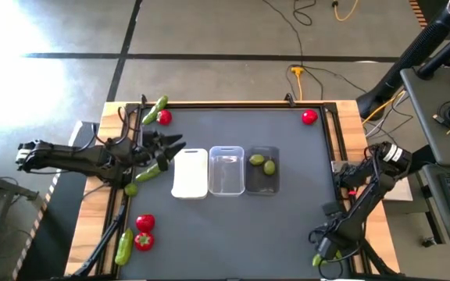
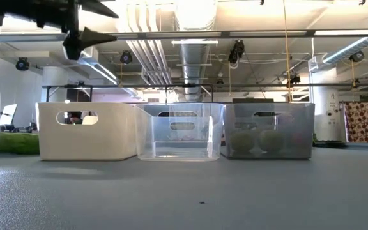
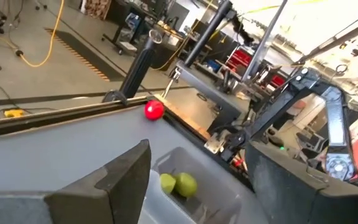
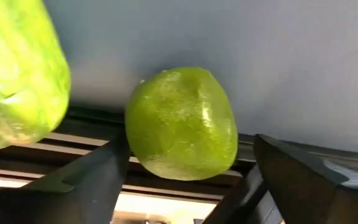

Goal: Sort produce into baskets
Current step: Put the green lime into the black bin

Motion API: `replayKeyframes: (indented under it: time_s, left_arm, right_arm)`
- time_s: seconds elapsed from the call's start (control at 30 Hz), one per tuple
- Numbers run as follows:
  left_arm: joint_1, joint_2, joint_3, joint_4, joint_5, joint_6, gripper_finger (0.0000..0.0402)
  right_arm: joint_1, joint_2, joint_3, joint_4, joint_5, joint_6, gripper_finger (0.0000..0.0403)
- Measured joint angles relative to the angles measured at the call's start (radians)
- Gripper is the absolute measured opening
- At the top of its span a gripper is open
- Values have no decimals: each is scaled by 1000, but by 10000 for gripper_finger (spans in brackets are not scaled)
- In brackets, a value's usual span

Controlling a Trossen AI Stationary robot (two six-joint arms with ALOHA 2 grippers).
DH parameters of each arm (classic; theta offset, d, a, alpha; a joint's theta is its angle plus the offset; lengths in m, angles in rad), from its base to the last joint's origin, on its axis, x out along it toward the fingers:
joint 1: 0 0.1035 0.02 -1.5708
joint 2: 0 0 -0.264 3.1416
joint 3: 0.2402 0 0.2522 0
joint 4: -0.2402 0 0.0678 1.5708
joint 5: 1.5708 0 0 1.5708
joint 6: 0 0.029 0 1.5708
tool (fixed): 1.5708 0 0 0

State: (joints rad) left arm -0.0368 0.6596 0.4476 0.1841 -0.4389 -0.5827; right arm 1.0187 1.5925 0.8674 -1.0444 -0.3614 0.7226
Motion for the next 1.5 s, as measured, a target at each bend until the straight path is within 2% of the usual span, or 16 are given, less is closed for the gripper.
replayKeyframes:
  time_s: [0.1,0.17,0.3,0.4,0.5,0.63,0.8,0.93,1.13,1.23,1.33,1.5]
  left_arm:
    - [0,24,28,-10,3,20,222]
    - [0,34,46,-31,11,41,208]
    - [-1,31,95,-76,41,77,178]
    - [-1,10,138,-135,59,115,157]
    - [-2,-12,185,-179,66,146,140]
    - [-2,-27,241,-256,100,196,128]
    - [-2,-29,287,-342,193,258,125]
    - [-2,-26,292,-398,285,234,125]
    - [-25,-31,252,-486,292,84,125]
    - [-57,-28,248,-593,294,-7,125]
    - [-97,-21,251,-744,291,-110,125]
    - [-224,-3,253,-874,292,-272,125]
  right_arm:
    - [0,1,1,10,17,-30,274]
    - [-1,8,2,8,75,-32,241]
    - [-30,5,50,-5,66,-8,172]
    - [-77,13,110,-95,59,-5,130]
    - [-159,14,215,-187,87,0,127]
    - [-285,7,371,-294,235,0,127]
    - [-476,6,544,-295,455,-26,134]
    - [-633,6,616,-219,544,-112,134]
    - [-857,15,582,-29,542,-210,133]
    - [-949,30,560,64,477,-246,134]
    - [-1009,57,544,109,399,-288,135]
    - [-1038,131,506,91,330,-333,135]
